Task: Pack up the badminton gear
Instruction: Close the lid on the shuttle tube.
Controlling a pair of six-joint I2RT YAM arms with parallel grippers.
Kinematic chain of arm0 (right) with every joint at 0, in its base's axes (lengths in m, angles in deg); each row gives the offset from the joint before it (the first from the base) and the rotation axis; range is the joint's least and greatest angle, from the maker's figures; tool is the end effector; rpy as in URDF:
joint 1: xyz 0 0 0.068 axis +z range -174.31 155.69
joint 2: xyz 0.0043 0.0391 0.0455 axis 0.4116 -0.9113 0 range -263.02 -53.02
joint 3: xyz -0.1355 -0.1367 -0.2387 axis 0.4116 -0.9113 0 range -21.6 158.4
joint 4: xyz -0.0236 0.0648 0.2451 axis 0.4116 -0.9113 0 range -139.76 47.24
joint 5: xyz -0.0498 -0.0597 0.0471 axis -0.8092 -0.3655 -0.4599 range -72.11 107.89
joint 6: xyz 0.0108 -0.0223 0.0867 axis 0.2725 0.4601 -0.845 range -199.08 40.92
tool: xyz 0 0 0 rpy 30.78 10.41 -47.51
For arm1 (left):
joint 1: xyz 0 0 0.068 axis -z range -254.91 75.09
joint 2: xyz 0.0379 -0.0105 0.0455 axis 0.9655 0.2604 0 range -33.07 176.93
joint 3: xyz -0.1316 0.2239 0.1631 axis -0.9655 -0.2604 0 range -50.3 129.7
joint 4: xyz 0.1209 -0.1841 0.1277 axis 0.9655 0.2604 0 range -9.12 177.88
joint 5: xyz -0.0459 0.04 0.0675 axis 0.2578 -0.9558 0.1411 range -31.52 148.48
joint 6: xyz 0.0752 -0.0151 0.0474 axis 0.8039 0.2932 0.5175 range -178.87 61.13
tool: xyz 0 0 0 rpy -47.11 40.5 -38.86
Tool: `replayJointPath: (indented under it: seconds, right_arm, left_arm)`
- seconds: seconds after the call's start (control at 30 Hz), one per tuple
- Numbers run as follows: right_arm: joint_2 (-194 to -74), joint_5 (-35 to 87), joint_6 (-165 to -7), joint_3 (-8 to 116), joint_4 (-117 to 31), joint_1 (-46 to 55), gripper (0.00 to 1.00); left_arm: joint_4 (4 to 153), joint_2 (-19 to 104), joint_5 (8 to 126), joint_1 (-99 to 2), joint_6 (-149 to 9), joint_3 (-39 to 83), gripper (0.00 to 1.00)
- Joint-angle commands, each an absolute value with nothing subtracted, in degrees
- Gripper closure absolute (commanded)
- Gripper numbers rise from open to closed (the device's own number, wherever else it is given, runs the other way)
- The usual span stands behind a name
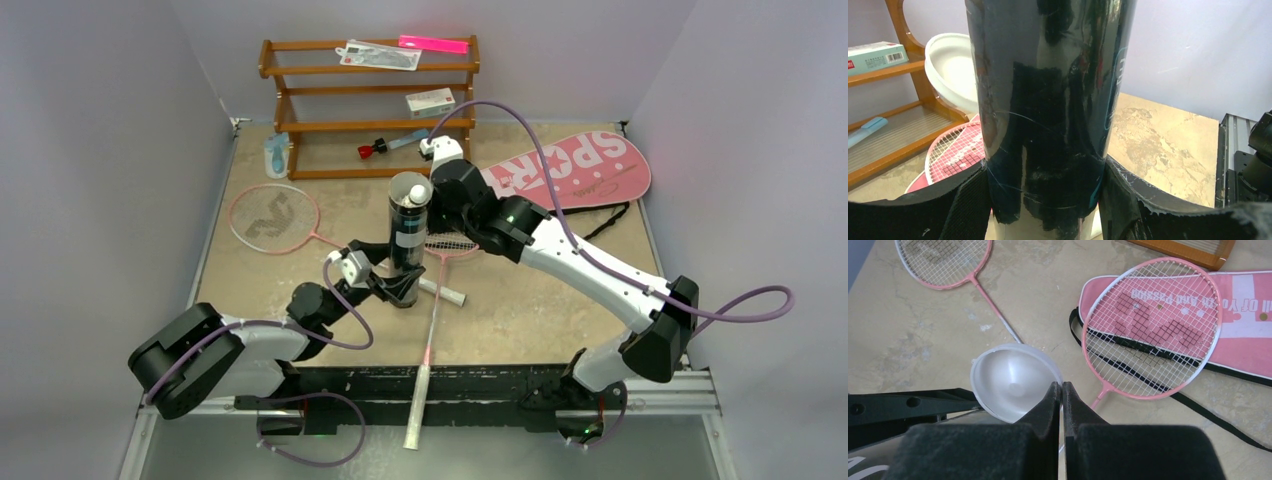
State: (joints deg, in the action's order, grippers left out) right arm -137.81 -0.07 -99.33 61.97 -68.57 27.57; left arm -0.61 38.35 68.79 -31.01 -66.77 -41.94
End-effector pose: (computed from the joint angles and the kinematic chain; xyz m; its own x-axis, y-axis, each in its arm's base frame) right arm 0.2456 0.2725 0.3976 -0.4635 -0.0573 -0.8842 -0.4459 0.8774 0.1769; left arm 0.1567 -0.1708 0.2606 0.1151 -0.2984 -0.9475 0.8282 0.5555 -0.0744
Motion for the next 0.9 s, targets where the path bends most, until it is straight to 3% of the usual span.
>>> replayJointPath:
  seconds: [0.0, 0.07, 0.2, 0.3, 0.37, 0.47, 0.57, 0.87]
  right_arm:
    - [-137.58, -1.3, -98.65, 62.27, -67.47, 28.26, 1.0]
    - [-137.29, -1.37, -98.81, 61.62, -67.3, 28.27, 1.0]
    - [-136.72, -0.86, -99.02, 60.89, -67.11, 28.29, 1.0]
    - [-136.48, -0.84, -99.03, 60.81, -67.41, 28.31, 1.0]
    - [-136.43, -0.63, -99.0, 60.67, -67.54, 28.4, 1.0]
    - [-136.25, 0.09, -99.07, 60.53, -67.32, 28.48, 1.0]
    - [-136.25, -0.1, -98.98, 60.51, -67.46, 28.57, 1.0]
    - [-136.18, -1.86, -98.88, 61.66, -68.72, 28.58, 1.0]
  left_arm:
    - [-0.66, 37.75, 68.23, -31.21, -66.71, -39.83, 0.63]
    - [1.43, 37.19, 67.84, -31.21, -66.44, -39.39, 0.61]
    - [4.47, 35.92, 68.21, -31.12, -65.86, -39.29, 0.4]
    - [6.64, 34.49, 68.2, -31.21, -65.8, -39.21, 0.37]
    - [10.05, 33.31, 67.6, -31.21, -66.27, -38.51, 0.29]
    - [17.57, 30.91, 66.66, -31.2, -66.68, -36.6, 0.24]
    - [22.45, 28.77, 65.99, -31.14, -65.75, -35.48, 0.01]
    - [29.57, 25.52, 64.09, -31.23, -66.54, -34.19, 0.0]
